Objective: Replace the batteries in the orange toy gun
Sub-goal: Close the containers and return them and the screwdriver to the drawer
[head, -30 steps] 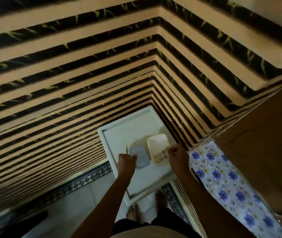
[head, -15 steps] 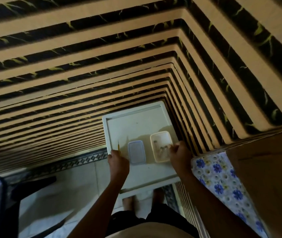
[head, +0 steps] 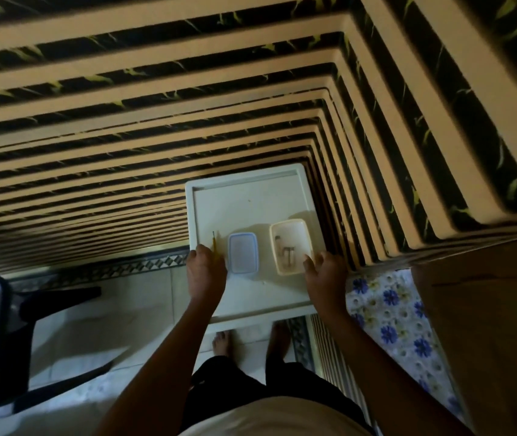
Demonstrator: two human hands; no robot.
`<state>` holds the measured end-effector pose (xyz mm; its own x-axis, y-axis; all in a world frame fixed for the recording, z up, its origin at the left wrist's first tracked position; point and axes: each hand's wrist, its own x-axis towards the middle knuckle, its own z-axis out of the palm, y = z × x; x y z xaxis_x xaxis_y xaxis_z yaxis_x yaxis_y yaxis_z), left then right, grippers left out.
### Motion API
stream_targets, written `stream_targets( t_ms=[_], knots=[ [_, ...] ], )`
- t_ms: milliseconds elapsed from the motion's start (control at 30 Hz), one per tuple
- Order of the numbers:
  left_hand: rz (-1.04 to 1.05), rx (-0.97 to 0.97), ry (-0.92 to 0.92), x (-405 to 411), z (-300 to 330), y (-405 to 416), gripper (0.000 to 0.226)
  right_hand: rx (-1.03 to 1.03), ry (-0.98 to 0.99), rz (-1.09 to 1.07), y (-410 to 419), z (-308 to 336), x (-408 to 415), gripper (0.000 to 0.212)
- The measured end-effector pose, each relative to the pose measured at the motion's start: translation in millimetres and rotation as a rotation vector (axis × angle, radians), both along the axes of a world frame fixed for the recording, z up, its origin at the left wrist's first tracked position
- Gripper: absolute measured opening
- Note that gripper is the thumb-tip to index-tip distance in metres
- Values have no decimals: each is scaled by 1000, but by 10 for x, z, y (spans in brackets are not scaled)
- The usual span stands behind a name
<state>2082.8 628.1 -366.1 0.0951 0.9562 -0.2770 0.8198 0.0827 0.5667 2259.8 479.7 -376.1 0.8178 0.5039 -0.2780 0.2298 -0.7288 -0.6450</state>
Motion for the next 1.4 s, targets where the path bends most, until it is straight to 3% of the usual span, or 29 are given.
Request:
stream_targets(
  t_ms=[167,300,467,600,667,800,1033,1200,1300,1400],
  knots=[
    [-77,105,-47,-306,32,-222,24,45,-60,-1,-337,10,-204,36],
    [-230,179,-36,-668,12,-534,24,144,-178,10,-634,-62,-440,20],
    [-623,167,70,-1210,-155,-782,51,163,-162,-47,-914,-134,-983,15],
    [-886,248,130,-1351,-315,-715,62,105,-142,55,-1090,-329,-1381,8],
    [-902,256,168,-1412,-446,-645,76,23,-117,139,-1125,-567,-1562,11],
    [-928,303,134,-1468,-591,-610,92,-221,-62,423,-1077,-965,-1661,39],
    [-872,357,18,-1547,-739,-625,83,-444,-85,691,-760,-1701,-1532,54],
    [-856,369,4,-1549,-756,-599,81,-470,-206,729,-685,-2039,-1482,71],
    [-850,382,35,-1553,-715,-591,81,-459,-286,710,-751,-2077,-1588,65],
    [-877,368,53,-1570,-690,-583,82,-448,-393,708,-997,-2002,-1759,45]
  ],
)
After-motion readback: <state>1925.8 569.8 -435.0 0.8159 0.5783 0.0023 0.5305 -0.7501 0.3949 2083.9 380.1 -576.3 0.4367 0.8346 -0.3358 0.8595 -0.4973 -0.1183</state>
